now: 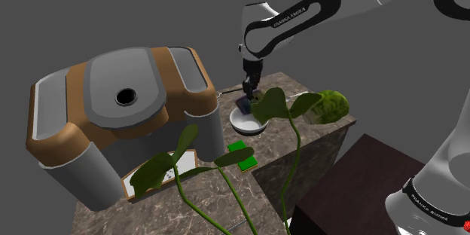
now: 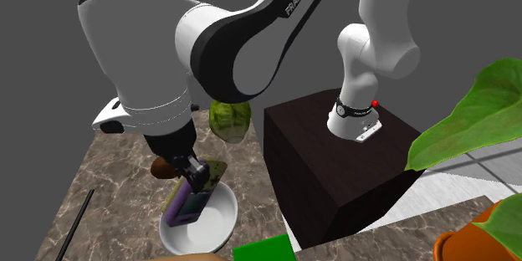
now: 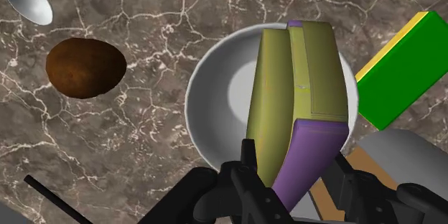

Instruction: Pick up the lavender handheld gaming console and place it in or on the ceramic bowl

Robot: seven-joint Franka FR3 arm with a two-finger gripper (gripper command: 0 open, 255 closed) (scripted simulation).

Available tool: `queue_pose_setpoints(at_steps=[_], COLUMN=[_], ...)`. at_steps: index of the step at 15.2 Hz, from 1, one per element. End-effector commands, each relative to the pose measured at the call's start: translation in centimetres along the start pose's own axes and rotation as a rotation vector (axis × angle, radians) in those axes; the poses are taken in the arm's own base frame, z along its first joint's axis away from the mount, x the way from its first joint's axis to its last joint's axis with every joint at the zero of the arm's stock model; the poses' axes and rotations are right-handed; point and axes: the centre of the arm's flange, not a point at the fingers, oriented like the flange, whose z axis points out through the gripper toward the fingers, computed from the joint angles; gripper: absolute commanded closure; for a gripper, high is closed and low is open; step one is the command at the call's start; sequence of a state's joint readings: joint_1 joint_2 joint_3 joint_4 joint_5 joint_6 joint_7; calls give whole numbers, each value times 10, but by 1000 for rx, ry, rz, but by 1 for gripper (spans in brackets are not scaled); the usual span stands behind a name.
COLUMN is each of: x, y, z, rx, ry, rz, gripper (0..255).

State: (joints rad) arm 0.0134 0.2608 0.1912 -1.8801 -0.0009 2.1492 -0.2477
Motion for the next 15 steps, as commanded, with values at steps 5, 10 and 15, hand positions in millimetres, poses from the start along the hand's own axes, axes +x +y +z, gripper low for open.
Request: queue_pose_setpoints(at_steps=[5,10,15], x=[4,3,3], y=[-7,-6,-5], z=[28,55,76], rx=[0,0,0], ry=[1,1,1], rz=[2,2,2], gripper=[255,255,255])
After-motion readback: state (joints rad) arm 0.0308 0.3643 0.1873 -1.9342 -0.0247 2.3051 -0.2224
